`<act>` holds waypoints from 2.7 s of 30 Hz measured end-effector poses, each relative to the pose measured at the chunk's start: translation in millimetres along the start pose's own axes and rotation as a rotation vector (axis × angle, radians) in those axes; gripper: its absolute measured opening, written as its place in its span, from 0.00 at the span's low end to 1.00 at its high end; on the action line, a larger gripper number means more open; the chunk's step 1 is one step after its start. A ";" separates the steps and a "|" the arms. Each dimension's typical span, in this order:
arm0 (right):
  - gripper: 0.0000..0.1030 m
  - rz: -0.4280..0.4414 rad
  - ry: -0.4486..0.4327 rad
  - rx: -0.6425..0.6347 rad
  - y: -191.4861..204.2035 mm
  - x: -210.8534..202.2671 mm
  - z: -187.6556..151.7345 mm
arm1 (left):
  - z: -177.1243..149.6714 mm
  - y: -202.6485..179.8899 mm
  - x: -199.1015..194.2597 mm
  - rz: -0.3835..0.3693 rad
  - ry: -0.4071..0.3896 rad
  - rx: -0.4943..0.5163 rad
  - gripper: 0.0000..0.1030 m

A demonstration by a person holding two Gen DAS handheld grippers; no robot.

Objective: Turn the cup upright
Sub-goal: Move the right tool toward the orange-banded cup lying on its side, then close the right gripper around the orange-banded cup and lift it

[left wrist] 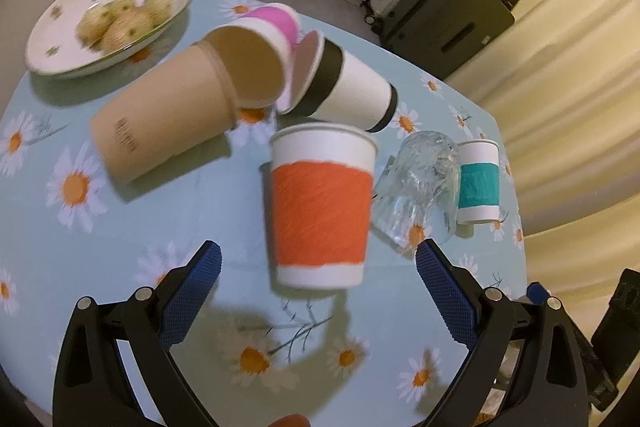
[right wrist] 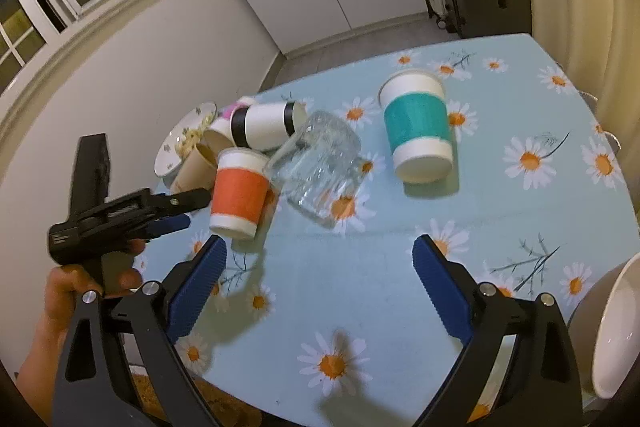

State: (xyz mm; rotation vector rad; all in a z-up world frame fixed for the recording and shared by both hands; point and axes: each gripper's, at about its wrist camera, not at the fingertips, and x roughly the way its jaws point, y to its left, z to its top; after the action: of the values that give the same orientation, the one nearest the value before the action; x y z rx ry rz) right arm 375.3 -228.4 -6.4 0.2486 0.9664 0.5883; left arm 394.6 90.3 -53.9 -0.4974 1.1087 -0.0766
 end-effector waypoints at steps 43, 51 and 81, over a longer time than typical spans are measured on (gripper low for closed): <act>0.91 0.078 0.051 0.026 -6.5 -17.4 -10.2 | -77.7 -63.2 3.7 0.140 0.089 0.128 0.59; 0.91 0.084 0.096 0.064 -11.7 -15.4 -18.3 | -117.0 -76.1 9.2 0.170 0.083 0.155 0.60; 0.91 0.063 0.151 0.079 -11.9 0.5 -24.1 | -132.6 -77.5 -4.4 0.252 0.024 0.250 0.88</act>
State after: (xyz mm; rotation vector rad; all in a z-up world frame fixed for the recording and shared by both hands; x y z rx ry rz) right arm 359.8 -239.3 -25.5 0.3086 1.1322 0.6338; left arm 291.4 -23.1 -63.8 -0.1320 1.1592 -0.0001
